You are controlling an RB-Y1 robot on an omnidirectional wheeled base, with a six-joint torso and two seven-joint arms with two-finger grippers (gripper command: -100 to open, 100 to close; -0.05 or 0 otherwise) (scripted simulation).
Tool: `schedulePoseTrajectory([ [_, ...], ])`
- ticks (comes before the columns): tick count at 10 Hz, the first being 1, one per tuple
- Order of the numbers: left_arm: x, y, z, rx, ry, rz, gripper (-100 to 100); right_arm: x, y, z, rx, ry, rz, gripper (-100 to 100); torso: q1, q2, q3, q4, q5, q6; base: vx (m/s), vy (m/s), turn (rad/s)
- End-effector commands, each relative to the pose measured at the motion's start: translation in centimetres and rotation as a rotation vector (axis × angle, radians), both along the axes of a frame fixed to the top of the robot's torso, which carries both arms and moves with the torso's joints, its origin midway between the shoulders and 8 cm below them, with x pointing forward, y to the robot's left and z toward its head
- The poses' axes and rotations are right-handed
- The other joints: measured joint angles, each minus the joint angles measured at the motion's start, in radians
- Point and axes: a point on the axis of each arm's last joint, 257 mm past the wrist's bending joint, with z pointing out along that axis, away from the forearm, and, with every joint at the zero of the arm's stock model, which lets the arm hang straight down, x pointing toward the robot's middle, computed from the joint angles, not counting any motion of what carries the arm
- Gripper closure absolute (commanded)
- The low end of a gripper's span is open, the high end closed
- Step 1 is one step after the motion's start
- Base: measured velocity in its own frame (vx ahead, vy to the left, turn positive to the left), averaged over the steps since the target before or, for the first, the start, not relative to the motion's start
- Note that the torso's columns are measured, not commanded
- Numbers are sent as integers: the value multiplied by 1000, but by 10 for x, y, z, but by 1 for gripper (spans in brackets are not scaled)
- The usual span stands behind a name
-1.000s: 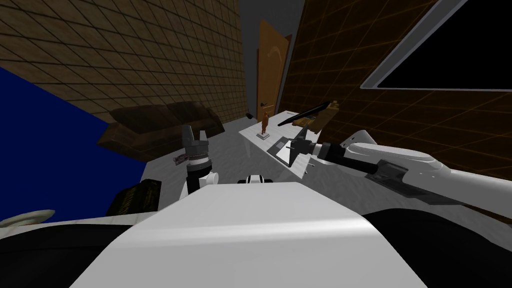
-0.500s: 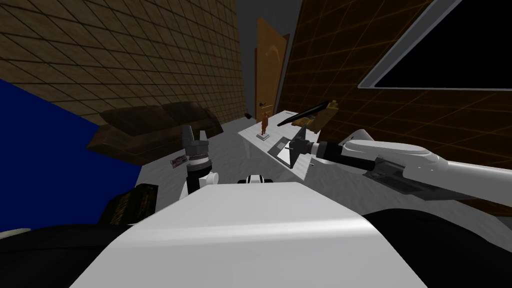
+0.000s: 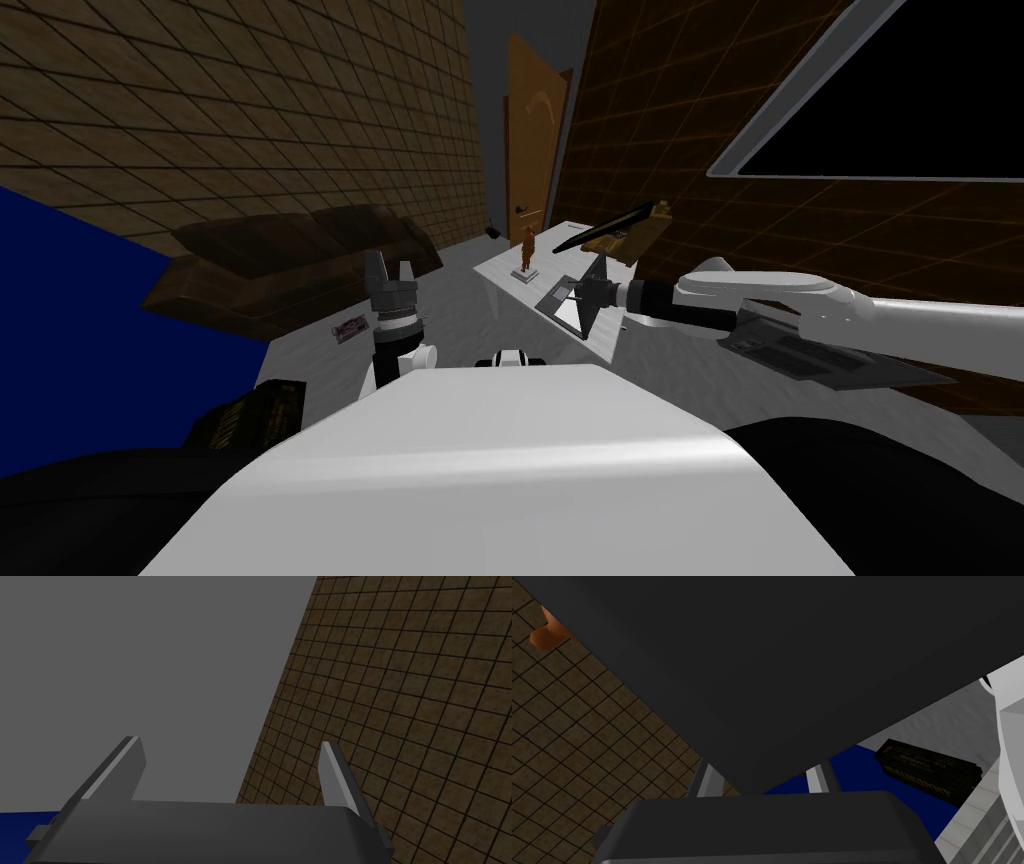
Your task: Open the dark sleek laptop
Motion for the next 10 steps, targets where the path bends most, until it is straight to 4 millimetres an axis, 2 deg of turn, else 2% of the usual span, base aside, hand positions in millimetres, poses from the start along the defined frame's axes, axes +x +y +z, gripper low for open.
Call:
schedulePoseTrajectory([
  [1,0,0,0,0,0,0,0,-4,5,-11,-39,46,22,100,-1,0,0,0,0,1,43,28,-56],
  [10,0,0,0,0,0,0,0,-11,24,-38,-158,160,74,100,-3,0,0,-1,-1,2,39,27,-58],
])
